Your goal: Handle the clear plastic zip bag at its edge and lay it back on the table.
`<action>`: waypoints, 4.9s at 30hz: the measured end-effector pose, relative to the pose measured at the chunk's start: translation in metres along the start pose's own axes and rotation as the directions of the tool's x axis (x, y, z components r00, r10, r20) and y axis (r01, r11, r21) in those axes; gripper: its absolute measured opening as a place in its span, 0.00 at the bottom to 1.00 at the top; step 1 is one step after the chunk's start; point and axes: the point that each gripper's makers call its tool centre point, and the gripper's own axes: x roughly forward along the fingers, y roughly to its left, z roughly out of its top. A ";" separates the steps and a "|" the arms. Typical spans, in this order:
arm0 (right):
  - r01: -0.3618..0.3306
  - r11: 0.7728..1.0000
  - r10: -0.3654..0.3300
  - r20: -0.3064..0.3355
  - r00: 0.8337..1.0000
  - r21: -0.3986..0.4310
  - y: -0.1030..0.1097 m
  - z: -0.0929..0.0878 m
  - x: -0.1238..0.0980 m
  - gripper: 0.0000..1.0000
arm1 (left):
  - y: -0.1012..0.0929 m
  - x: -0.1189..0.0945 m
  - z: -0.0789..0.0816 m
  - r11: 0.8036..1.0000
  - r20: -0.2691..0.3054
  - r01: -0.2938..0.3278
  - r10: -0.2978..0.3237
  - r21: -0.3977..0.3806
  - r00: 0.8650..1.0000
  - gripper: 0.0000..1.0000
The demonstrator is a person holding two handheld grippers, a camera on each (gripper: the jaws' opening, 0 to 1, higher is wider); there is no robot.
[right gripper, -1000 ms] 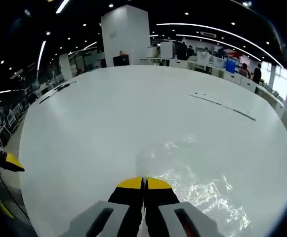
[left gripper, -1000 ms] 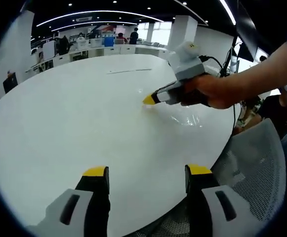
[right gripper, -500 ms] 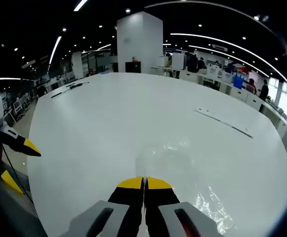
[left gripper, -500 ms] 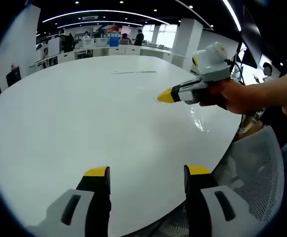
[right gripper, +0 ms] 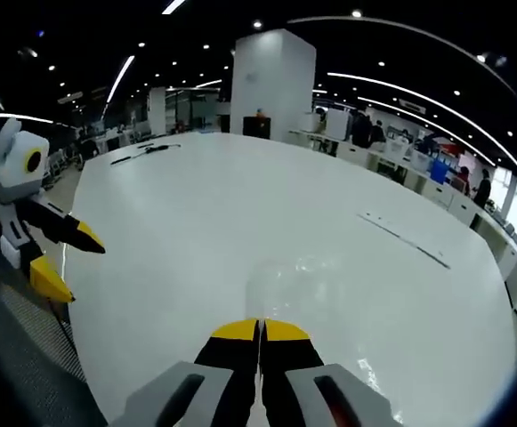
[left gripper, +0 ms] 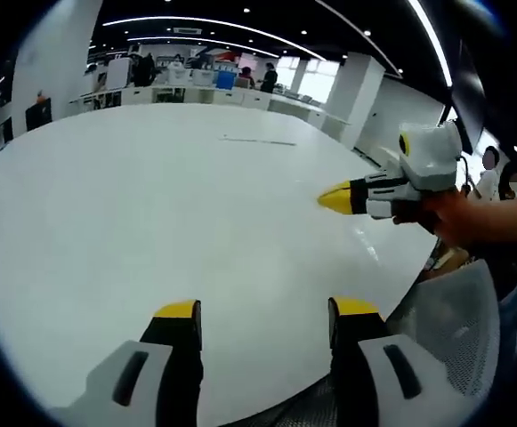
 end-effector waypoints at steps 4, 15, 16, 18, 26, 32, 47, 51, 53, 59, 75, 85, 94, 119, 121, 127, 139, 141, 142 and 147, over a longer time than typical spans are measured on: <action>-0.014 1.000 0.014 0.004 1.000 -0.024 0.009 0.000 -0.003 0.00 | 0.001 0.003 0.003 1.000 0.001 0.003 -0.003 0.006 1.000 0.55; -0.051 0.994 0.053 0.023 0.998 -0.094 0.033 0.003 -0.013 0.00 | -0.002 0.015 0.042 1.000 0.044 0.025 -0.025 -0.001 0.999 0.52; -0.054 0.993 0.057 0.023 0.998 -0.100 0.035 0.004 -0.014 0.00 | -0.002 0.016 0.045 1.000 0.049 0.026 -0.026 -0.006 0.998 0.52; -0.066 0.990 0.069 0.025 0.997 -0.121 0.043 0.006 -0.016 0.00 | -0.003 0.019 0.054 0.999 0.064 0.031 -0.030 -0.019 0.998 0.51; -0.139 0.954 0.145 0.001 0.990 -0.266 0.080 -0.001 -0.022 0.00 | -0.004 0.030 0.080 0.995 0.095 0.059 -0.052 -0.082 0.994 0.46; -0.183 0.925 0.188 -0.017 0.982 -0.332 0.102 -0.006 -0.028 0.00 | 0.001 0.037 0.087 0.987 0.100 0.065 -0.050 -0.150 0.994 0.40; -0.237 0.838 0.252 -0.038 0.967 -0.492 0.136 -0.001 -0.046 0.00 | 0.018 0.053 0.070 0.971 0.038 0.055 -0.047 -0.232 0.998 0.26; -0.243 0.811 0.263 -0.041 0.964 -0.533 0.142 0.001 -0.050 0.00 | 0.015 0.053 0.068 0.966 0.032 0.070 -0.064 -0.249 0.997 0.16; -0.245 0.803 0.265 -0.043 0.963 -0.544 0.143 0.001 -0.051 0.00 | 0.015 0.053 0.068 0.963 0.033 0.072 -0.066 -0.258 0.997 0.14; -0.248 0.794 0.266 -0.050 0.963 -0.555 0.143 0.000 -0.051 0.00 | 0.021 0.053 0.066 0.956 0.026 0.065 -0.060 -0.286 0.998 0.01; -0.222 0.806 0.221 -0.069 0.973 -0.548 0.132 -0.013 -0.049 0.00 | 0.027 0.036 0.055 0.913 0.048 0.092 -0.079 -0.398 0.996 0.00; -0.174 0.853 0.156 -0.078 0.985 -0.493 0.105 -0.025 -0.047 0.00 | 0.025 0.020 0.043 0.893 0.054 0.091 -0.075 -0.440 0.996 0.00; -0.135 0.878 0.110 -0.081 0.991 -0.459 0.089 -0.031 -0.048 0.00 | 0.017 0.014 0.037 0.856 0.086 0.122 -0.091 -0.502 0.992 0.00; -0.164 0.818 0.148 -0.074 0.986 -0.551 0.104 -0.031 -0.056 0.00 | 0.021 0.017 0.016 0.814 0.058 0.133 -0.122 -0.566 0.991 0.03; -0.165 0.815 0.149 -0.075 0.986 -0.555 0.105 -0.031 -0.056 0.00 | 0.020 0.018 0.013 0.813 0.041 0.128 -0.127 -0.569 0.991 0.01; -0.161 0.839 0.126 -0.103 0.987 -0.519 0.097 -0.040 -0.052 0.00 | 0.016 0.016 0.012 0.802 0.035 0.117 -0.119 -0.586 0.992 0.00; -0.113 0.952 0.110 -0.026 0.994 -0.286 0.081 -0.014 -0.061 0.23 | 0.011 0.019 0.034 0.806 0.074 0.080 -0.045 -0.586 0.996 0.00; -0.102 0.966 0.107 0.006 0.994 -0.238 0.076 -0.003 -0.063 0.26 | 0.008 0.021 0.040 0.812 0.077 0.077 -0.040 -0.579 0.996 0.00; -0.102 0.970 0.107 0.010 0.994 -0.222 0.073 -0.002 -0.059 0.27 | 0.006 0.022 0.042 0.813 0.081 0.079 -0.039 -0.577 0.996 0.00; -0.129 0.973 0.138 0.032 0.990 -0.189 0.084 0.014 -0.049 0.32 | -0.005 0.026 0.055 0.808 0.104 0.093 -0.039 -0.581 0.994 0.00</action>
